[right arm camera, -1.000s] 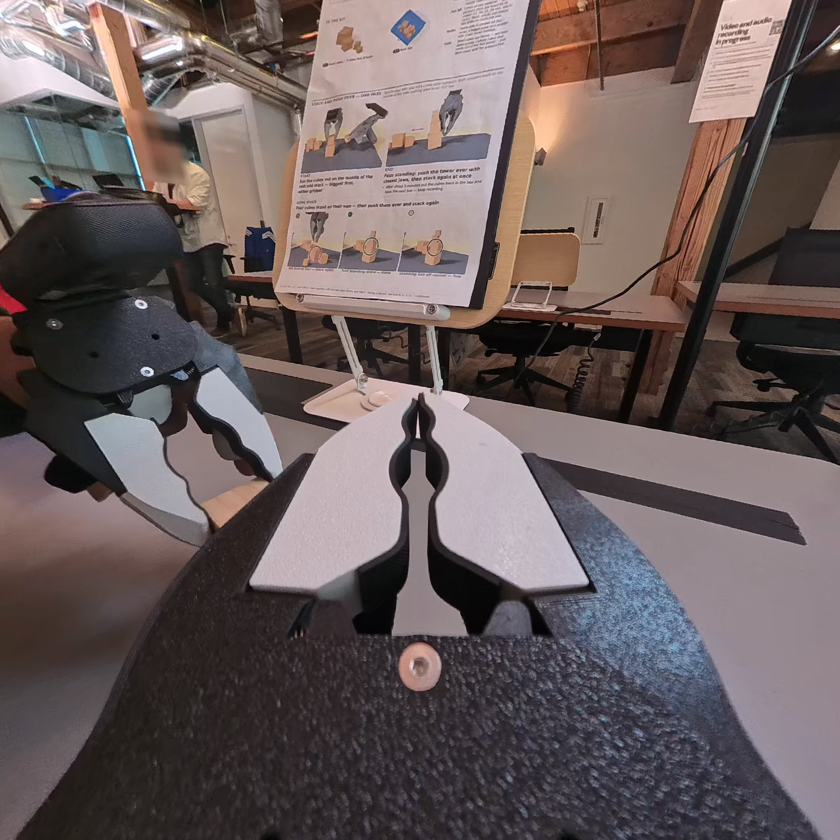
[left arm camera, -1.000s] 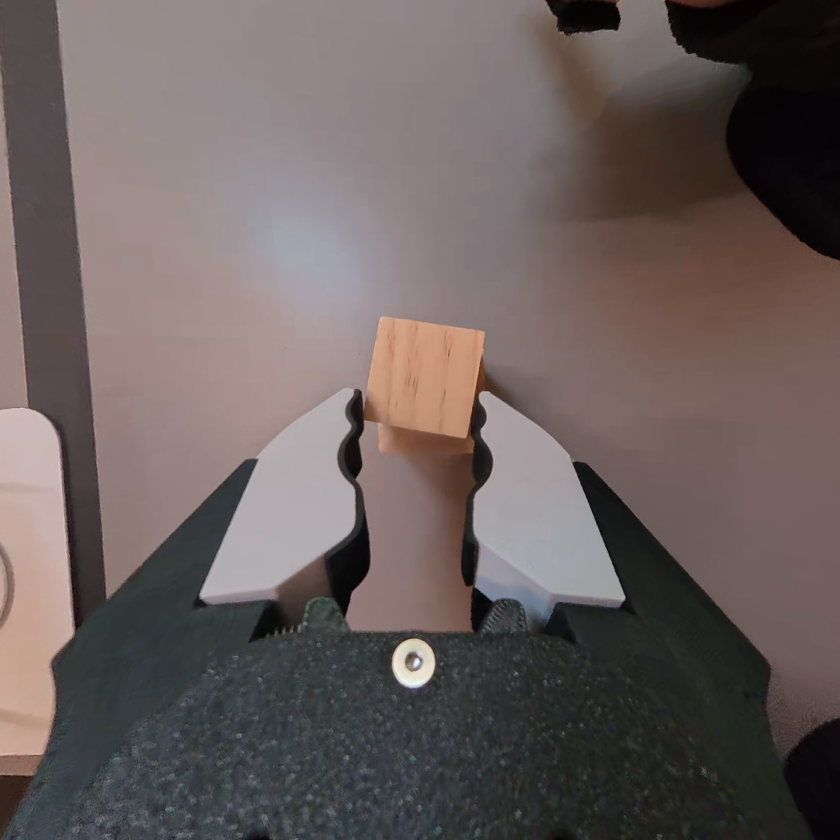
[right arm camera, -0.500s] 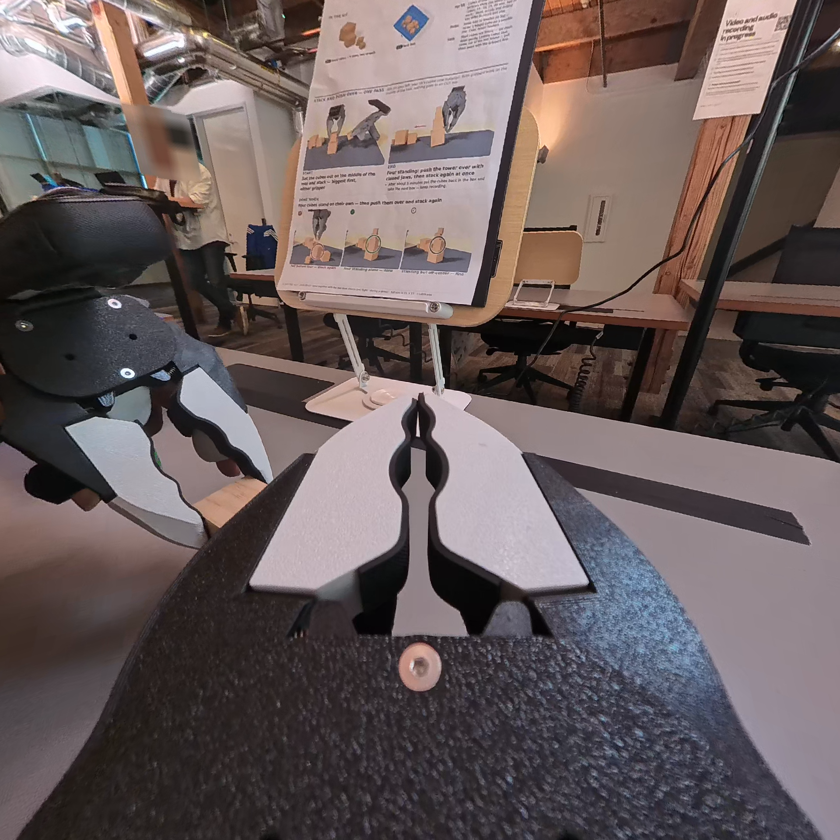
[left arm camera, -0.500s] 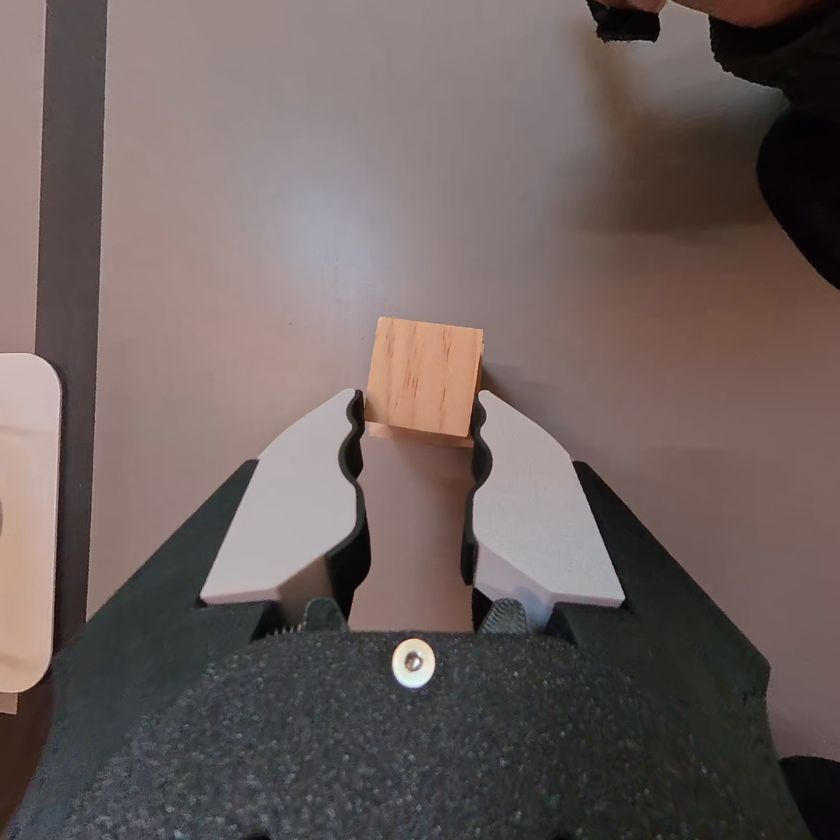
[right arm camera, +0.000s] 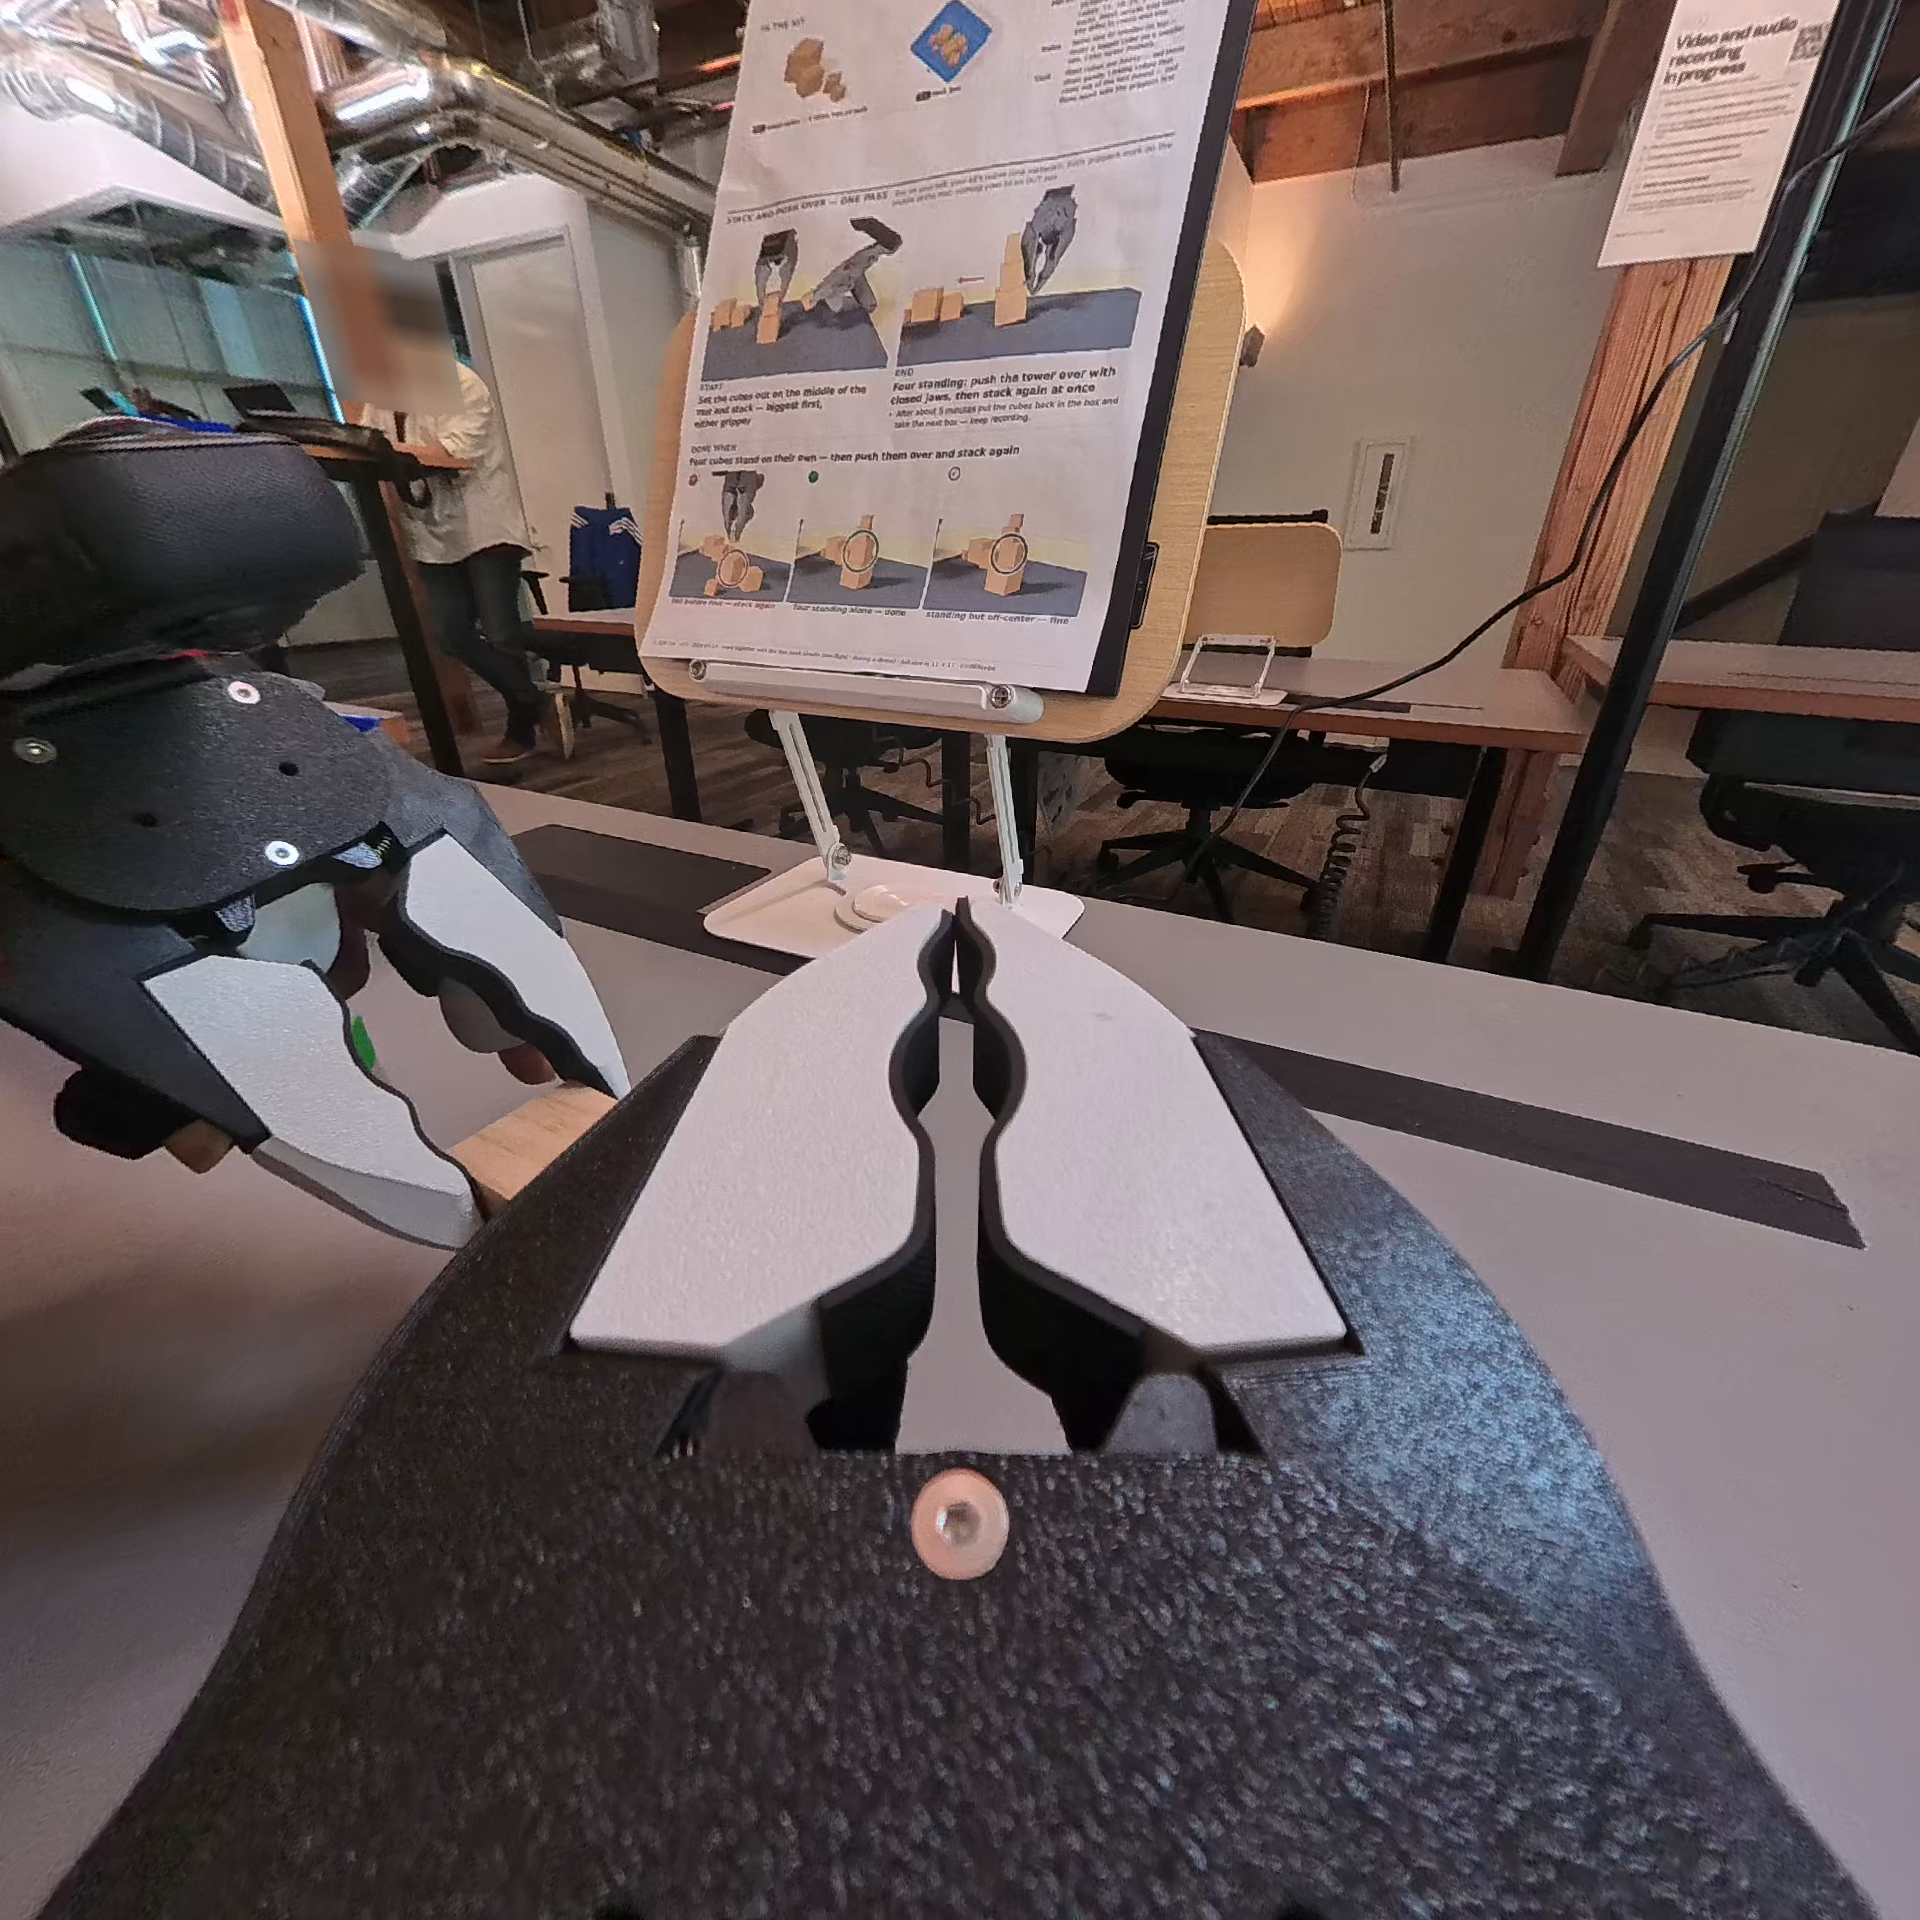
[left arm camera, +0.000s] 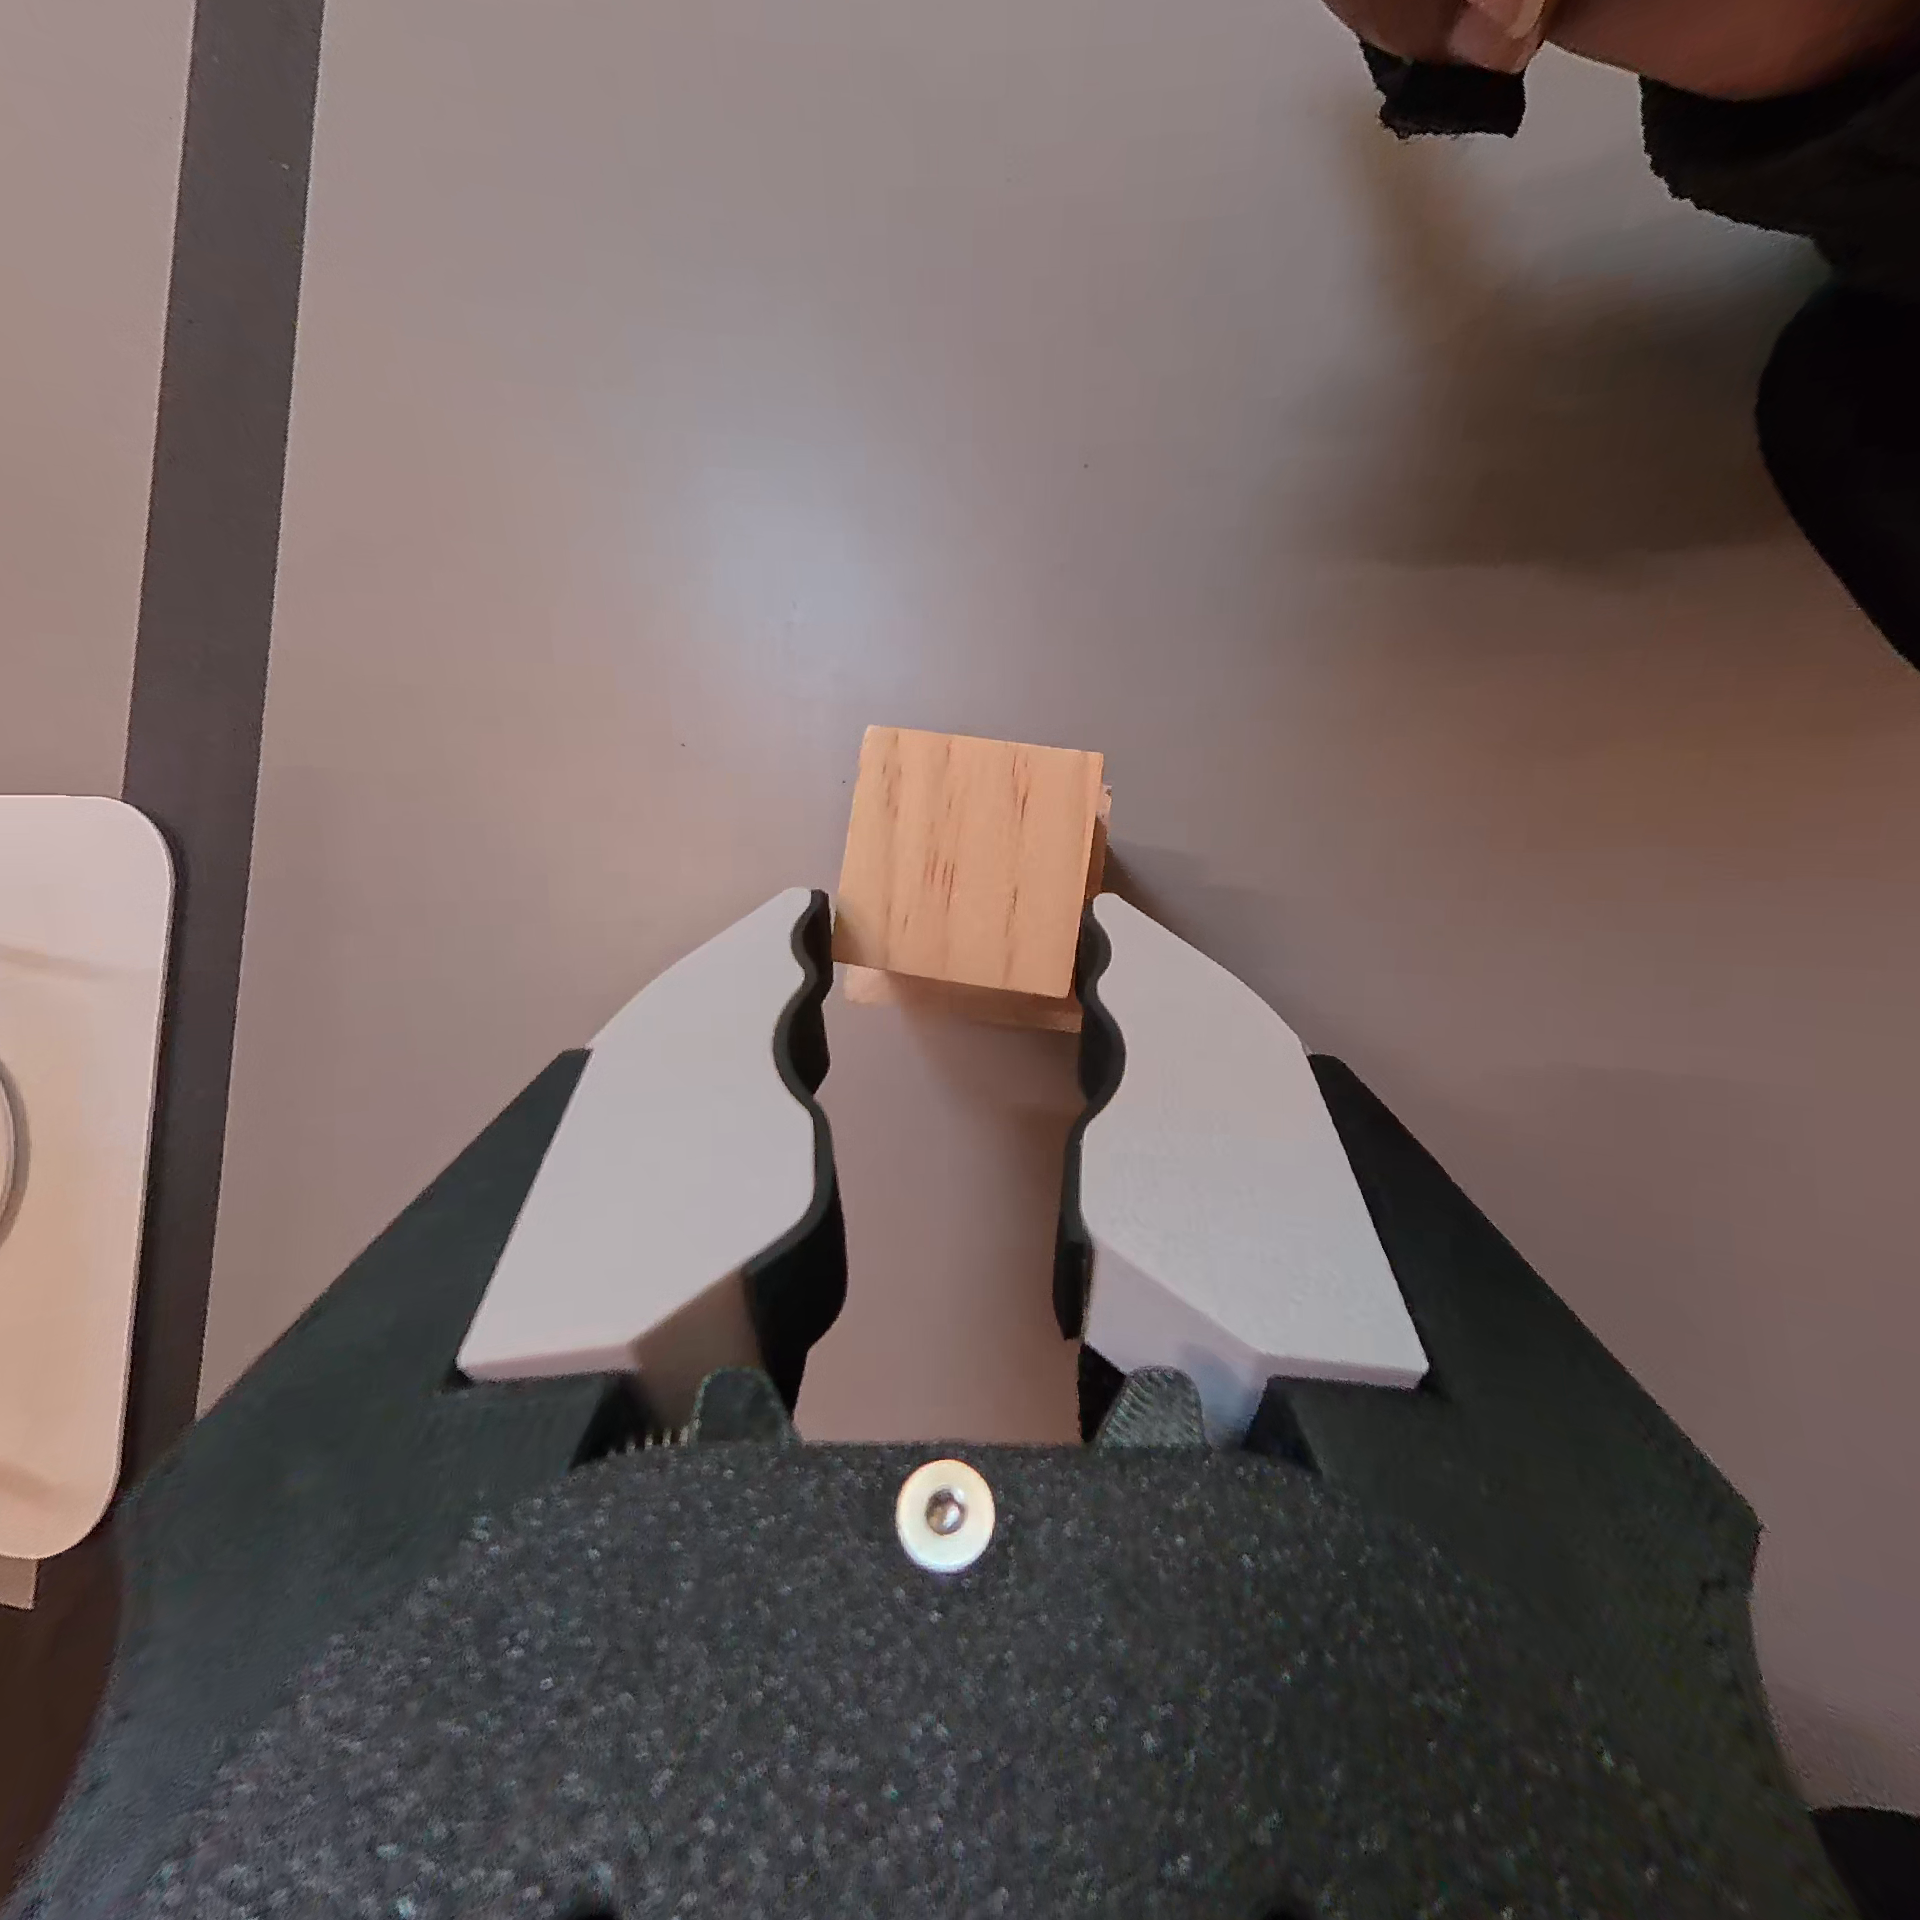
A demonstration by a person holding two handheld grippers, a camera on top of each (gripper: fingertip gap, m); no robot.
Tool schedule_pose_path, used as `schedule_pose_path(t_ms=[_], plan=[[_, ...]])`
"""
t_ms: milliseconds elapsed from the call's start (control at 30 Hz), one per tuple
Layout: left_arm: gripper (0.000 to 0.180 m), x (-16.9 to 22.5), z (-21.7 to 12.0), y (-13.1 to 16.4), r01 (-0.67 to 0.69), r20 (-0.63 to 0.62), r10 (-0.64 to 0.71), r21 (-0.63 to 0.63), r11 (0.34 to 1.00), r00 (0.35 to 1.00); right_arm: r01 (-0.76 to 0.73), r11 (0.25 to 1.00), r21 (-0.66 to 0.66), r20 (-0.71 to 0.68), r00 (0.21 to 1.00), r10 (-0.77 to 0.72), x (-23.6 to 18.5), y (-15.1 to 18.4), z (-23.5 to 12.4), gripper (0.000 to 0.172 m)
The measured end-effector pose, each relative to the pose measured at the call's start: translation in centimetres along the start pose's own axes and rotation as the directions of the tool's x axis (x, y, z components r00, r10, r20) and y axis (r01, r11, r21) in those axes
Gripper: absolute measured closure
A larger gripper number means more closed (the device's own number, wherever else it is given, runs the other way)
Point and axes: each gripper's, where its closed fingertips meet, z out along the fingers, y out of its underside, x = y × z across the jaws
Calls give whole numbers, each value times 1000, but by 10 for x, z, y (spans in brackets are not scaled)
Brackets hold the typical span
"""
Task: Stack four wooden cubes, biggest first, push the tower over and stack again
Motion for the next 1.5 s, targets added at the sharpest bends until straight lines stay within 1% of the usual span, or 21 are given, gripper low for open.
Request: schedule_pose_path(t_ms=[567,700,767,867,1000,1500], plan=[[136,1,0,-1,20,1,-20,3,1000,1000,0,1000,0,2,1000,0,0,0,0,172],[127,2,-4,-4,12,1,-12,28,1000,1000,0,1000,-4,5,1000,0,-1,1,1,172],[127,1,-5,-6,14,8,-14,35,999,1000,0,1000,-5,5,1000,0,-1,1,1,172],[128,1,-5,-5,3,16,-4,35,999,1000,0,1000,-5,5,1000,0,-1,1,1,172],[136,0,-3,-4,6,15,-6,39,999,1000,-1,1000,-10,13,1000,1,-2,2,1,172],[136,0,-3,-4,-26,8,26,43,999,1000,-1,1000,-21,24,1000,1,-4,5,2,172]])
